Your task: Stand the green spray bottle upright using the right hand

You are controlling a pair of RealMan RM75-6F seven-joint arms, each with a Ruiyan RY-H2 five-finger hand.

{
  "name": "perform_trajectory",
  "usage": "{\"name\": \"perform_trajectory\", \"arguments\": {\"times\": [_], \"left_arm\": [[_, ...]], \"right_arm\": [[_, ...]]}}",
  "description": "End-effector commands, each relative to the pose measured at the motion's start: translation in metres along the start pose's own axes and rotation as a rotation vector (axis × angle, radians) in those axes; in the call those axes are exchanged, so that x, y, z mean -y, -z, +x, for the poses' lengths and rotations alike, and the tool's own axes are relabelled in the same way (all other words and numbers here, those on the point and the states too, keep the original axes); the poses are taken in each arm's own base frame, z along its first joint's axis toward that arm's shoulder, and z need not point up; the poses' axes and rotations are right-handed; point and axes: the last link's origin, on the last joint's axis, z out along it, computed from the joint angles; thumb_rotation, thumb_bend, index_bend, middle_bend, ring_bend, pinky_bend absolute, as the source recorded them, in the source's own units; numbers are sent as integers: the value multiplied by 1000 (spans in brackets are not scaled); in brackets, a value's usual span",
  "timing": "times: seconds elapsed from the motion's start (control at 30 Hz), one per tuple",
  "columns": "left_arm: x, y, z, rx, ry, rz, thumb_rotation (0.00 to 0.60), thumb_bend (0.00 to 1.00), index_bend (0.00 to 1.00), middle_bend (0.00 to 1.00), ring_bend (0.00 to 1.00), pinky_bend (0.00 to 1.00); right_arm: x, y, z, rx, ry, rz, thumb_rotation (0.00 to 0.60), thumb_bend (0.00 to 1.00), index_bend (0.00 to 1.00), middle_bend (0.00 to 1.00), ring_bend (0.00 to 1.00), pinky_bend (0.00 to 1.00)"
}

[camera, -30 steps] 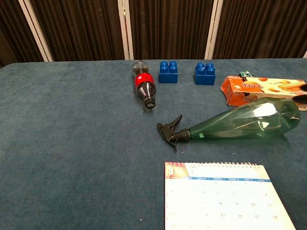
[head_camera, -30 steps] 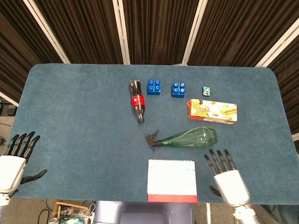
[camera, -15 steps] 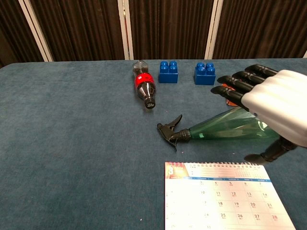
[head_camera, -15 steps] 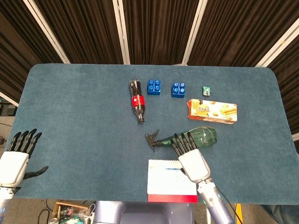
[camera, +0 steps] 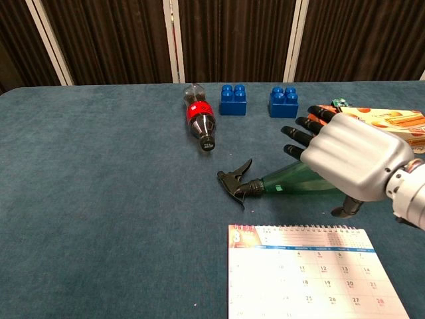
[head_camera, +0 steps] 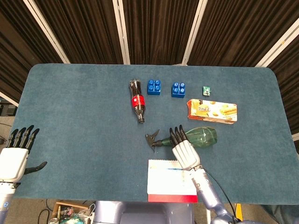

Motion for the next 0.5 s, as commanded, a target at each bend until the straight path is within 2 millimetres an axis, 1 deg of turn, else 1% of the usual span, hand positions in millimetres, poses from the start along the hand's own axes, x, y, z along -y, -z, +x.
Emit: {"name": "perform_trajectory", "arguments": {"times": [0.03, 0.4, 0.5], "left_arm": [[-1, -1, 0, -3, 0, 7, 600, 43, 0, 0, 0, 40], [1, -9, -4, 22, -8, 35, 600, 43, 0, 0, 0, 41], [2, -10, -4, 22, -9, 43, 600, 44, 0, 0, 0, 41]], "right_arm": [[8, -8, -2, 10, 40, 24, 600, 148, 149, 0, 0, 0], [8, -29, -3, 20, 82, 36, 600, 149, 167, 0, 0, 0], [10, -34, -5, 18, 104, 47, 600, 163, 191, 0, 0, 0]]}}
